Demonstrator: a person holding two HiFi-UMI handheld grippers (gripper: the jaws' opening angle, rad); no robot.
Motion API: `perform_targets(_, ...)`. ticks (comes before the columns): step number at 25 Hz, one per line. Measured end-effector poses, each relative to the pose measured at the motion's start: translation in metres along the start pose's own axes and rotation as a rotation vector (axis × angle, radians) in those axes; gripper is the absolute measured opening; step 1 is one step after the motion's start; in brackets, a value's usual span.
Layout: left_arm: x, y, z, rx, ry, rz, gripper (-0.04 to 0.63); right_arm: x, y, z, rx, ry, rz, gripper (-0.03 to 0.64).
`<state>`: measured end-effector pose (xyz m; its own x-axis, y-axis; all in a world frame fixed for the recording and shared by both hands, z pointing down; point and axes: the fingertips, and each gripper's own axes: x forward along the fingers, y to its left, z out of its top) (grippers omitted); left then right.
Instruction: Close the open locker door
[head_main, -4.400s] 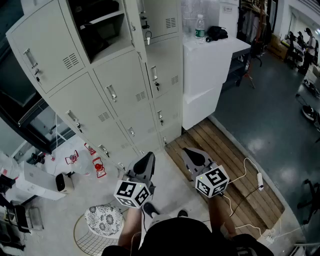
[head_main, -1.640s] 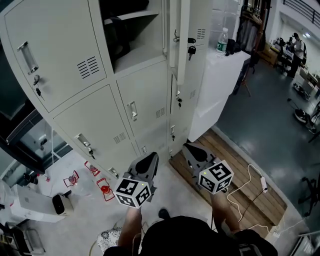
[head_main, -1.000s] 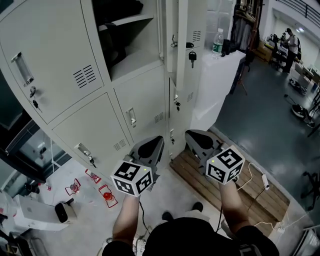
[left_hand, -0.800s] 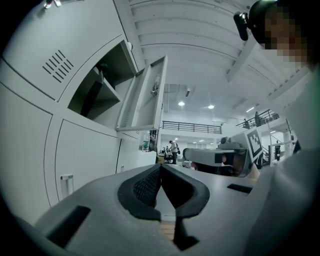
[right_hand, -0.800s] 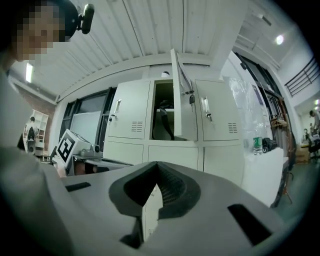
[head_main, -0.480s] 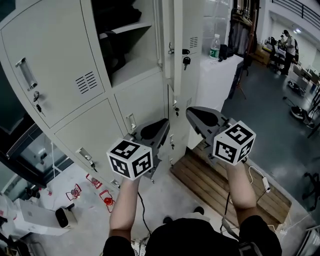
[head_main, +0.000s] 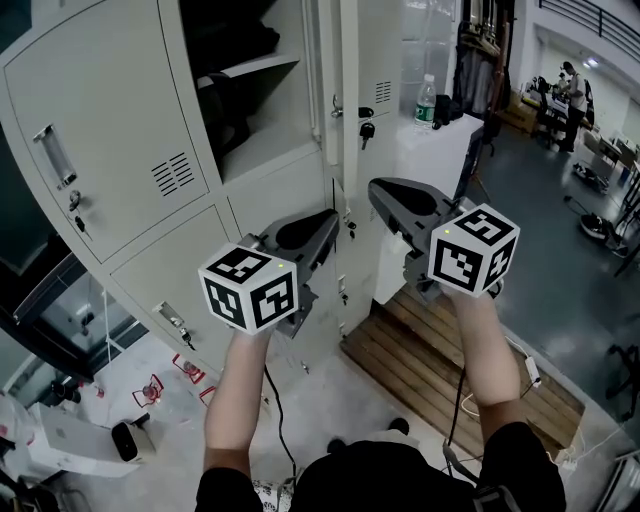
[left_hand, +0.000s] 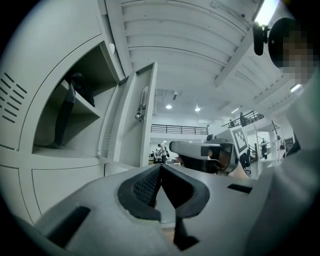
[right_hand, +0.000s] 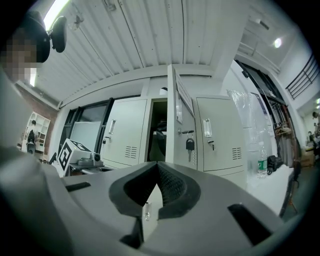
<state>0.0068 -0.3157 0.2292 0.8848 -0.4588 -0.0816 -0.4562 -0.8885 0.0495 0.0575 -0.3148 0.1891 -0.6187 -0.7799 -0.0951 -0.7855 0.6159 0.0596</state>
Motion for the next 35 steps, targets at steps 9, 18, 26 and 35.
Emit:
perform_targets(9,0.003,0.004,0.05,0.036,-0.039,0.005,0.018,0.009,-0.009,0.044,-0.021,0.0,0.0,0.005)
perform_targets(18,0.005,0.006,0.094,0.102,-0.052,0.024,0.018,0.019,-0.021,0.081,-0.044,0.01,-0.001,0.005)
perform_targets(26,0.013,0.014,0.107,0.124,-0.052,0.069,0.018,0.034,-0.031,0.097,-0.043,0.024,0.006,0.006)
perform_targets(35,0.01,0.022,0.103,0.139,-0.059,0.135,0.018,0.047,-0.035,0.103,-0.049,0.024,0.015,0.051)
